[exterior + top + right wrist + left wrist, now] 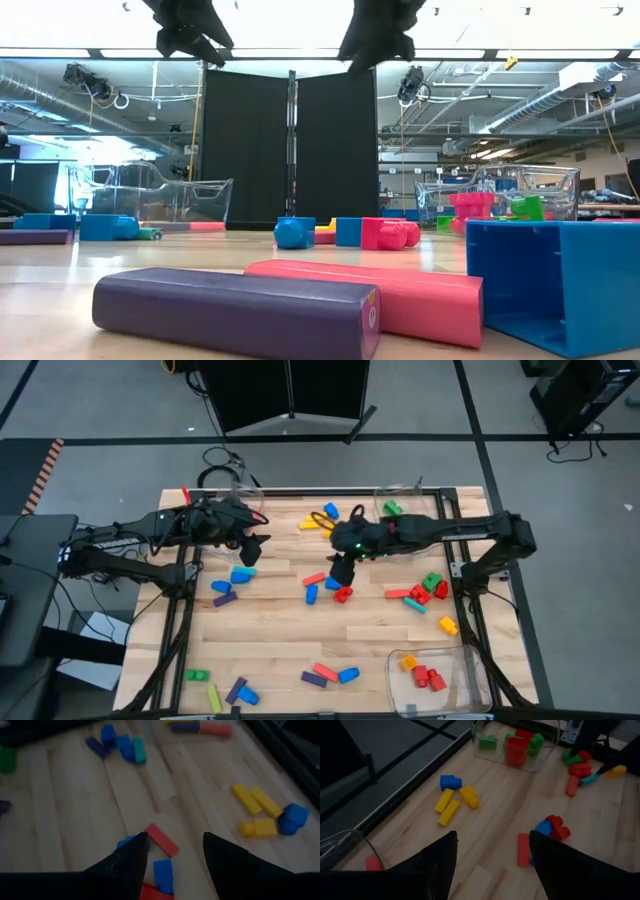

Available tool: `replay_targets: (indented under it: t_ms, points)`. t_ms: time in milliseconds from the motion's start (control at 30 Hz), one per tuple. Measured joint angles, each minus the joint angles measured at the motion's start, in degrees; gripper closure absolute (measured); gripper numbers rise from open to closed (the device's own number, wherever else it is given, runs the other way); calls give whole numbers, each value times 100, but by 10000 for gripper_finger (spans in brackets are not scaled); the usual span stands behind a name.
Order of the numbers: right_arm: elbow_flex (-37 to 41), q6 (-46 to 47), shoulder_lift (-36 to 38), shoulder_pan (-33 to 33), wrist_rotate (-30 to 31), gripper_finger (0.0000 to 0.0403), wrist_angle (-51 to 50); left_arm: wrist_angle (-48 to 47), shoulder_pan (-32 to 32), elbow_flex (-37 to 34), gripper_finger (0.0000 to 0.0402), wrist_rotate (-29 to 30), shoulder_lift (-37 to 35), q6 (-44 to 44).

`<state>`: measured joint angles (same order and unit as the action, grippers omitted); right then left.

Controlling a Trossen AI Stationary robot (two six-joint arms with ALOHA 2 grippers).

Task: Sort blocks by size
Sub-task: Put the blue 1 stud game piece into the bottom transparent bin

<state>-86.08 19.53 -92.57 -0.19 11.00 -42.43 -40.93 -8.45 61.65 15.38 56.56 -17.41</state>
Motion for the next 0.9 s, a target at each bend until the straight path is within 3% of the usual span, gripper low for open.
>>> replay_targets:
  t_ms: [367, 600, 900]
  points:
    - [0, 171, -898, -5, -436, 195, -127, -447, 371, 0, 149, -114, 2, -250]
    - [0, 137, -1629, -138, -972, 146, -194, -577, 486, 0, 149, -105, 2, -253]
    - [4, 35, -1900, -211, -933, 110, -74, -579, 484, 0, 149, -87, 2, -98]
